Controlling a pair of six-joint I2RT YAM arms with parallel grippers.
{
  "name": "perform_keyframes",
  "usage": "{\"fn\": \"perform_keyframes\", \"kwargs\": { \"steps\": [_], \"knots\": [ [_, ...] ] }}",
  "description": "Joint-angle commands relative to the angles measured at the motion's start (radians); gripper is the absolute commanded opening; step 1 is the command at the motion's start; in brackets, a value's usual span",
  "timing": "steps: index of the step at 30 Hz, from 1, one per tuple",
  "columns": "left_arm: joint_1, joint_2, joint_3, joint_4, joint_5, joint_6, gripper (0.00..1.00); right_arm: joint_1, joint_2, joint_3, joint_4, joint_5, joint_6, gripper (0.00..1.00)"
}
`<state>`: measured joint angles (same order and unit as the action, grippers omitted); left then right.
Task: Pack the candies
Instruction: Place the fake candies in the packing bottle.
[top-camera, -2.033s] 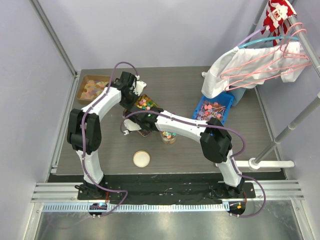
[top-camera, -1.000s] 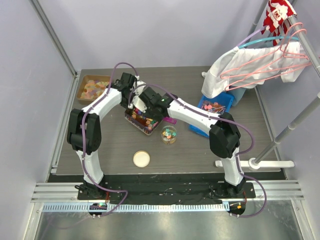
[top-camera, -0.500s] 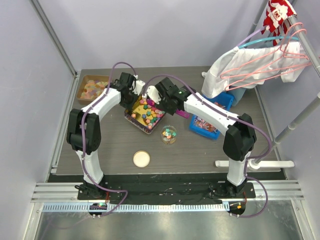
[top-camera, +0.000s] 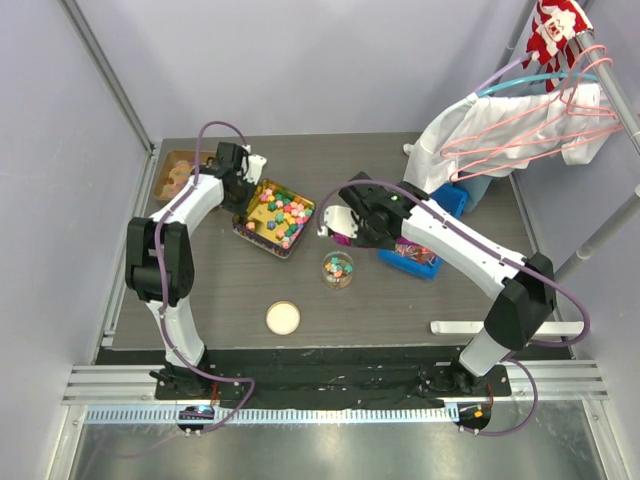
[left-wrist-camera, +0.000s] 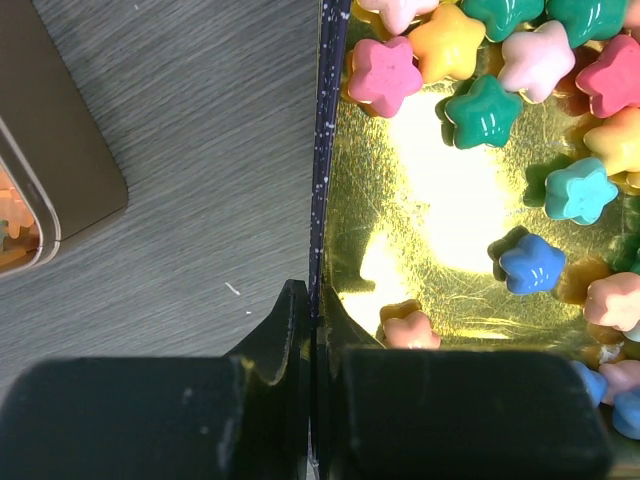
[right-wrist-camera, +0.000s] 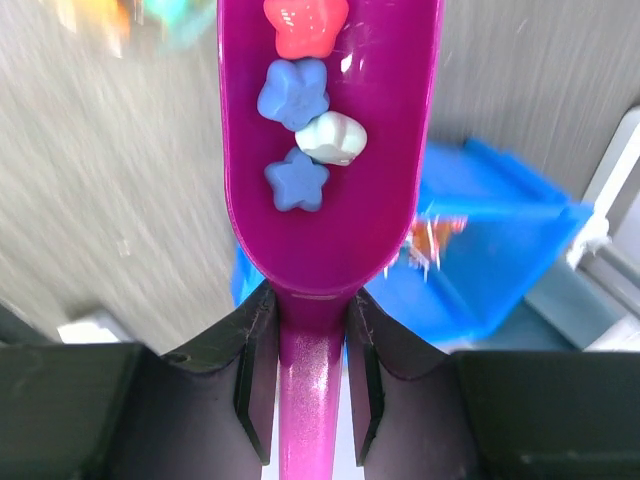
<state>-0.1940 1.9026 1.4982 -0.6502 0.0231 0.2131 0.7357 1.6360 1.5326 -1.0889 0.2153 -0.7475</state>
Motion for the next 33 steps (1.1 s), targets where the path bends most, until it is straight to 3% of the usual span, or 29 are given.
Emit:
{"fn": "perform_keyframes", "kwargs": {
  "steps": [1,8,33],
  "knots": [
    [0.011,-0.022,0.011,0.077,0.04,-0.017,0.0,0.007,-0.054,-0.063,-0.088,0.114,-0.121,0.01],
    [0.014,-0.014,-0.006,0.084,0.044,-0.02,0.0,0.044,-0.042,-0.104,-0.117,0.219,-0.176,0.01],
    [0.025,-0.048,-0.047,0.1,0.063,-0.011,0.0,0.177,0.108,-0.022,-0.129,0.398,-0.167,0.01]
  ]
}}
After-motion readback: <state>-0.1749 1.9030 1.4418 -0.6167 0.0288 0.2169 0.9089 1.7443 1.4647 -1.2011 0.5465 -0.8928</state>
